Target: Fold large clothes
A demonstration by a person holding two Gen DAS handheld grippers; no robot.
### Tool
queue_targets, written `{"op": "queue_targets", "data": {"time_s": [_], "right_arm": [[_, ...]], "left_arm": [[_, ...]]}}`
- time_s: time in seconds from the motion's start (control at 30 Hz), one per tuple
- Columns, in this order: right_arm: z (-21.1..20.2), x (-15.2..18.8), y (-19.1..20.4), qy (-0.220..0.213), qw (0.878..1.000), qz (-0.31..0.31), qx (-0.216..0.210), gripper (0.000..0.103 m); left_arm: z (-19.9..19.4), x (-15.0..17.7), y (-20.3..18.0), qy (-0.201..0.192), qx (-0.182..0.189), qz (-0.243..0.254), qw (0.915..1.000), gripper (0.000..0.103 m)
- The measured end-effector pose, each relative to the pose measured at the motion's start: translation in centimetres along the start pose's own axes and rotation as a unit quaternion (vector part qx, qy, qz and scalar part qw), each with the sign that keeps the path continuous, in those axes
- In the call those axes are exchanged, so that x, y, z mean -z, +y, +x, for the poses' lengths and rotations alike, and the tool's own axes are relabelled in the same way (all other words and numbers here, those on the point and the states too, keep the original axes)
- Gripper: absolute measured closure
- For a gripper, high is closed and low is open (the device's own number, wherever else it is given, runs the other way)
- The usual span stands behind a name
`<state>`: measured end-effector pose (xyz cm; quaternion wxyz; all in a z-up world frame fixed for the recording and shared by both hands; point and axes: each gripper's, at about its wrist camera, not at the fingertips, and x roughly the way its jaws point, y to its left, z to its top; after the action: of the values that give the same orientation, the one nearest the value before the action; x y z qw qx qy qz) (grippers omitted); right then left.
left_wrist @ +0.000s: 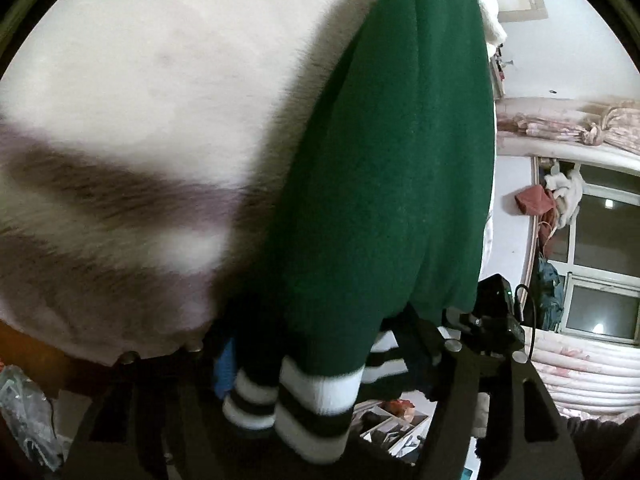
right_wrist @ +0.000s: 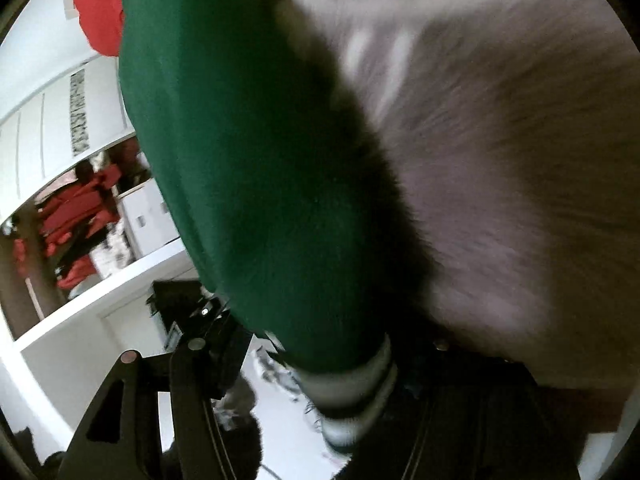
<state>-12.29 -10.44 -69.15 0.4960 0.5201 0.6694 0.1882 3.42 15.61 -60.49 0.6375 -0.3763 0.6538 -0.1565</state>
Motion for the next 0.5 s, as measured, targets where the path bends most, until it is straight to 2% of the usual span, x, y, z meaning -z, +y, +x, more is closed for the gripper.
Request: {"op": "queue_targets", "data": {"time_s": [0.07,0.1,0.13,0.17,0.2,0.23,0.37,0.5], "right_arm": [[1.5,-0.1,0.2,0.007,1.0,0.004,-0.012,0.037],[1.8,-0.2,0.3,0.008,1.0,0.005,-0.013,0.037],[1.9,-0.1,0.5,0.007,1.0,0.008,-0.014,0.041],[1.9,0.0,0.7,0.006,1.0,0.008,-0.015,0.048],[1.8,0.2,1.0,0.004,1.0,0.009,-0.016,0.061],[1.8,0.5,1.3,0.0,1.0,0.016,-0.018,0.068],[1.9,1.8,3.8,-0.007,0.999,0.033,-0.041,0.075],[-1.2,2.7,7.3,-0.007,0.996,0.042,-0.08,0.076]], "left_arm": [[-0.3,0.2,-0.1,-0.009,-0.005,-0.001,0.9999,0.037],[-0.8,0.4,-0.4,-0.016,-0.007,-0.001,0.9999,0.047],[-0.8,0.7,-0.7,-0.016,-0.011,0.001,0.9998,0.064],[-1.1,0.6,-0.9,-0.016,-0.011,0.002,0.9998,0.068],[-1.6,0.7,-1.4,-0.019,-0.012,0.001,0.9998,0.074],[-2.1,0.8,-2.1,-0.017,-0.011,0.001,0.9998,0.077],[-5.2,0.5,-5.4,-0.034,0.027,0.0,0.9991,0.08],[-9.0,-0.9,-8.6,-0.067,0.08,-0.004,0.9945,0.081]]}}
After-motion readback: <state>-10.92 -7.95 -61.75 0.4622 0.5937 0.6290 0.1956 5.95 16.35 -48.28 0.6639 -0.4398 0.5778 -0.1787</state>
